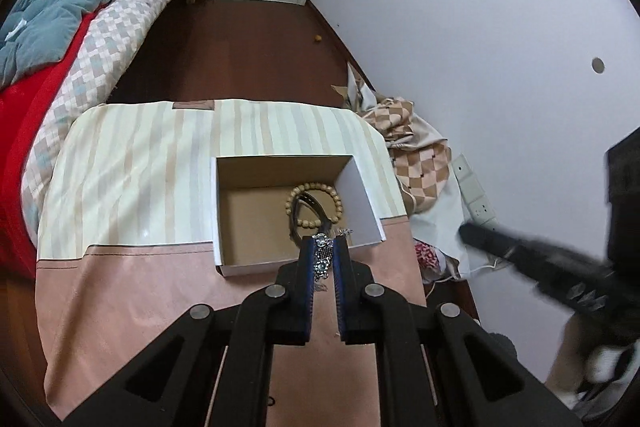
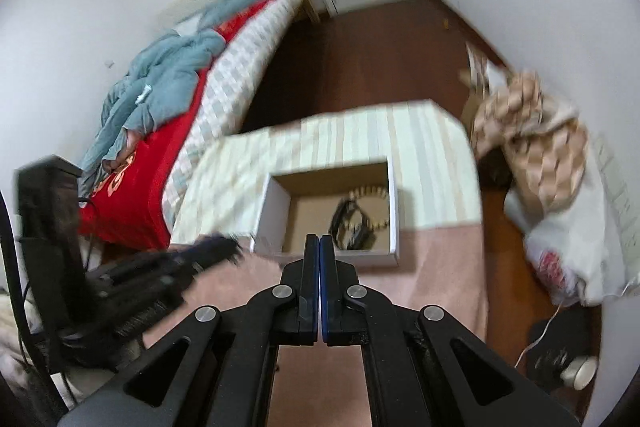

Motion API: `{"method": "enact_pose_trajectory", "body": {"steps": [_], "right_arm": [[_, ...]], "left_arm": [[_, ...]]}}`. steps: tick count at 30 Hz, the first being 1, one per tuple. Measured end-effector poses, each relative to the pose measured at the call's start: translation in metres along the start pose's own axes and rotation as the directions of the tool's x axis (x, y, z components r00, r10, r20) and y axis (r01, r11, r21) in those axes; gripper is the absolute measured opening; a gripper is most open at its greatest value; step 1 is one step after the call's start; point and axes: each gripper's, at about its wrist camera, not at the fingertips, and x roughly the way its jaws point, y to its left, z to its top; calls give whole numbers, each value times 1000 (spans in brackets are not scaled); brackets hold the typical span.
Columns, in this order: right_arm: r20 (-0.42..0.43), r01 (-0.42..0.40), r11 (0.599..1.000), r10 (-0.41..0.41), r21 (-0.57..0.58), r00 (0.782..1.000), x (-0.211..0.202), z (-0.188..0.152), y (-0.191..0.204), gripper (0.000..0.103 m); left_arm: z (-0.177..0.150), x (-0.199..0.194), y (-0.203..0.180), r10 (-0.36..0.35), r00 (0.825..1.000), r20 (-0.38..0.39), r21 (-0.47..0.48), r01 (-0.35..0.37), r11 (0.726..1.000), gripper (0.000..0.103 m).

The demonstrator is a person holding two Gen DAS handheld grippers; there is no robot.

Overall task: Organize jewelry
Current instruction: 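Grasp the thick silver chain bracelet with the right gripper, then carry both chains into the white box and open both grippers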

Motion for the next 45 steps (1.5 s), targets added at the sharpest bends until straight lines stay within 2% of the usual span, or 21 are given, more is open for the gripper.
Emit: {"method": "enact_pose_trajectory", "body": {"steps": [1,5,6,10,12,13,15,17,20,25,30,34,39,45], "right_arm": [[-49,40,999,-40,9,998,15,-8,-6,1],[-155,86,994,-73,74,985,59,-42,-33,8],[-183,106,991,-90,82,979,71,-51,-40,11],[-288,168,983,-139,79,947,113,-79,-54,11],[-293,163,984,-134,76,947,120,-88,-56,12],[-312,177,982,-149,62,938,122,-92,-55,13],[-285,175,983,-153,53,946,120,-95,-52,9],[-282,148,986,-121,75,952,119,-97,-52,8],[-219,103,987,-74,124,973,100,-95,-53,8],[-107,24,992,-11,125,994,52,-72,-33,8],[-24,-35,996,37,81,999,14,-30,-11,8],[31,-44,999,44,11,999,-6,9,12,8],[42,3,999,-1,-42,999,9,51,24,8],[-13,33,999,-33,-32,999,54,84,18,8]], "left_arm": [[-4,3,0,11,1000,-4,2,-11,1000,6],[-39,28,12,28,997,-77,-35,-31,999,6],[-51,38,17,33,994,-105,-49,-39,998,6],[-79,58,23,36,985,-171,-74,-49,996,6],[-85,63,22,35,982,-187,-75,-50,996,6],[-86,64,21,36,981,-190,-72,-50,996,6],[-87,62,18,34,981,-188,-68,-48,997,6],[-84,58,14,31,984,-178,-61,-42,997,6],[-78,46,11,20,988,-155,-59,-30,998,6],[-57,21,7,-16,996,-93,-62,11,998,6],[-26,-3,-2,-58,998,-35,-42,57,997,6],[1,-7,-2,-53,999,-2,-21,53,998,6],[31,11,14,-31,999,-11,-33,30,999,6],[49,43,37,5,998,-60,-54,-8,999,6]]}}
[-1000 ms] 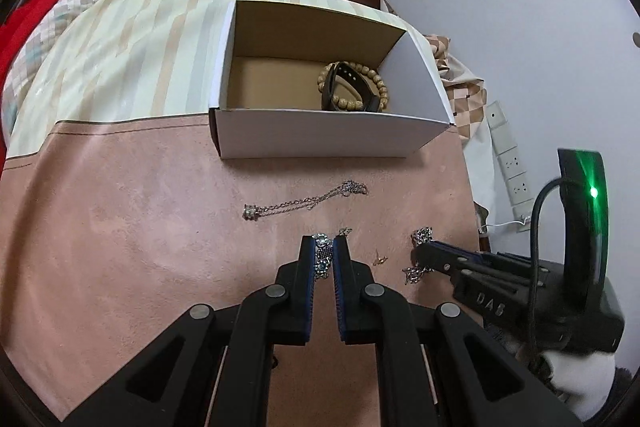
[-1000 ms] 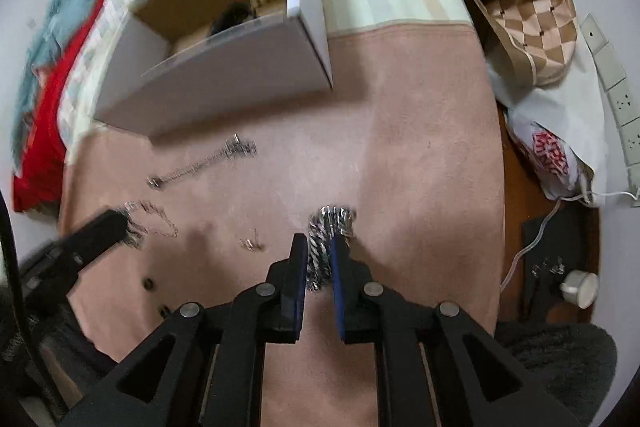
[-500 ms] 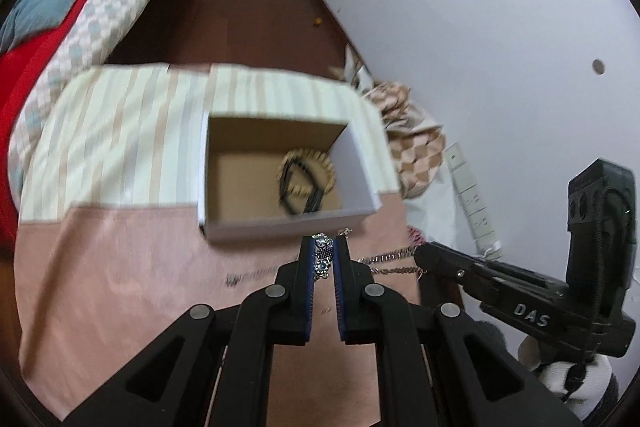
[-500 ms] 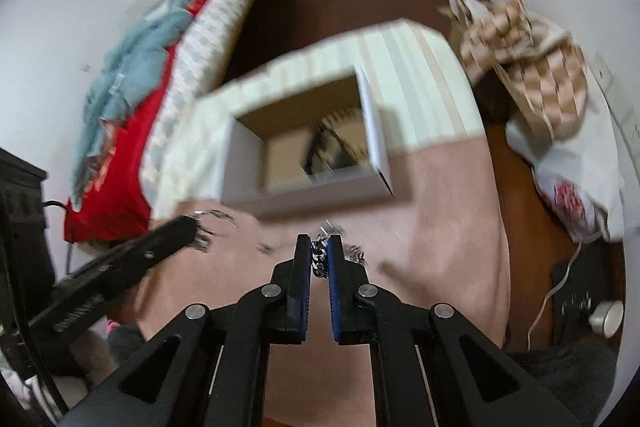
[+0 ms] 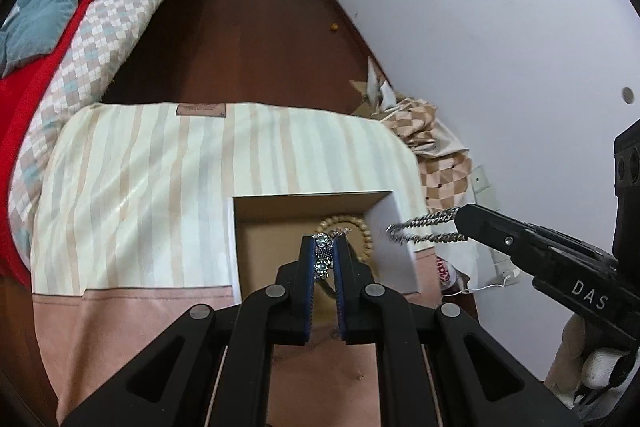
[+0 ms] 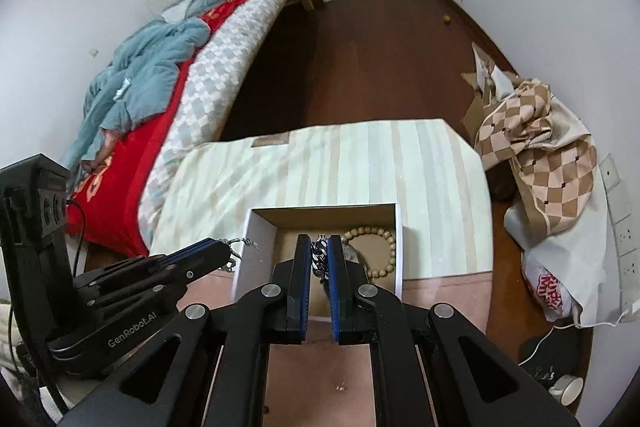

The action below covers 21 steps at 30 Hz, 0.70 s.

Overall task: Organize jewelry
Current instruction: 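Carry both chains into the white box and open both grippers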

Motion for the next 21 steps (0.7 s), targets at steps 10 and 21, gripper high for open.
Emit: {"method": "enact_pose_trajectory", "body": {"steps": [10,21], "right_arm": [[-99,62,998,-64,-23,993,52,27,-5,9],[-103,163,986,-167,-39,981,50,8,-13,80]], "left_arm": [[19,26,22,91,994,-62,-65,-95,993,43],[9,11,32,278,961,10,-60,-277,959,101]]}}
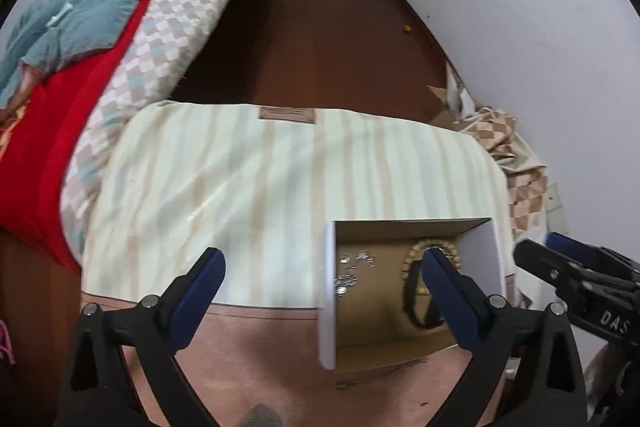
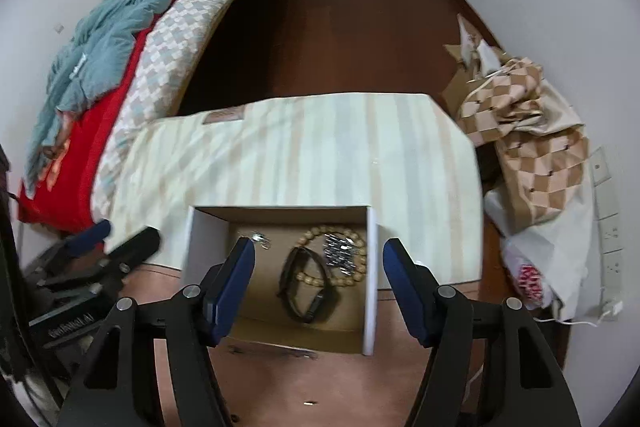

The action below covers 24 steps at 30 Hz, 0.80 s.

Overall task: Organize jewelry
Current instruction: 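Lift both grippers out of the box back over the table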

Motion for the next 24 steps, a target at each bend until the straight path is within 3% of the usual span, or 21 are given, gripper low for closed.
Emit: {"method": "enact_pose_trajectory", "body": {"steps": [1,3,9,14,24], "right_arm": [[5,30,999,-30,-11,1000,0,-5,1,93],[11,76,997,-75,-26,997,1,-16,2,100],[-6,145,989,-145,-31,989,14,-49,3,102],[24,172,985,-172,-23,985,9,-63,5,102],[121,195,980,-190,-31,974,-42,-87,20,102]], "left_arm": [[-4,-2,0,16,1000,8,4,-16,1000,102],[-10,-3,0,43,999,20,8,-43,999,103],[-37,-9,-2,107,994,31,37,-109,993,103],[-51,-16,-1,119,992,32,37,-121,992,103],[-73,-67,-4,171,977,126,26,-175,984,103]]}}
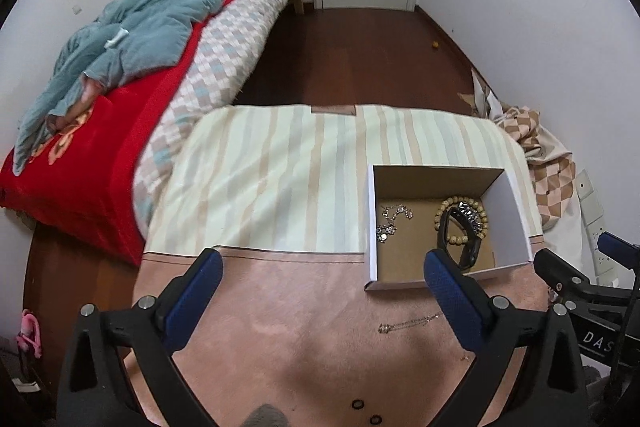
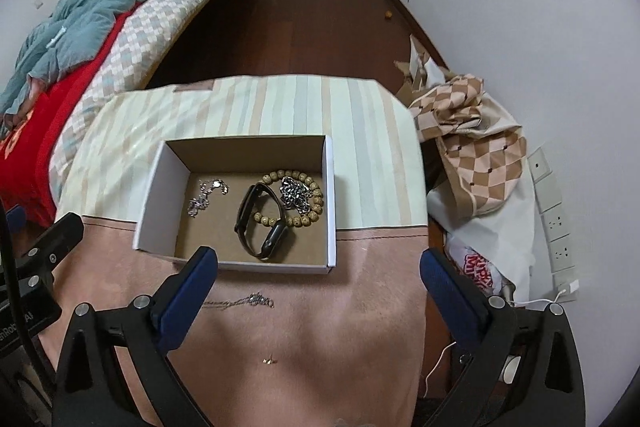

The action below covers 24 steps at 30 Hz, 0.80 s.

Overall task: Organize jewelry
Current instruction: 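Lift both grippers out of the box back over the table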

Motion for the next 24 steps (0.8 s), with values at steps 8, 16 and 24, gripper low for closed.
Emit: {"method": "enact_pose_trajectory", "body": {"steps": [8,16,24], "right_arm": [[99,5,1000,-5,6,995,-60,-20,-1,102],[151,12,1000,-15,17,988,-106,-40,-6,102],[179,-2,1000,-4,30,984,-132,-55,-13,102]], "left_arm": [[-17,-52,2,-12,997,72,-4,13,1000,103],[-32,-87,1,-37,994,103,6,37,999,103],[-45,-109,3,-34,992,121,0,34,999,103]]}}
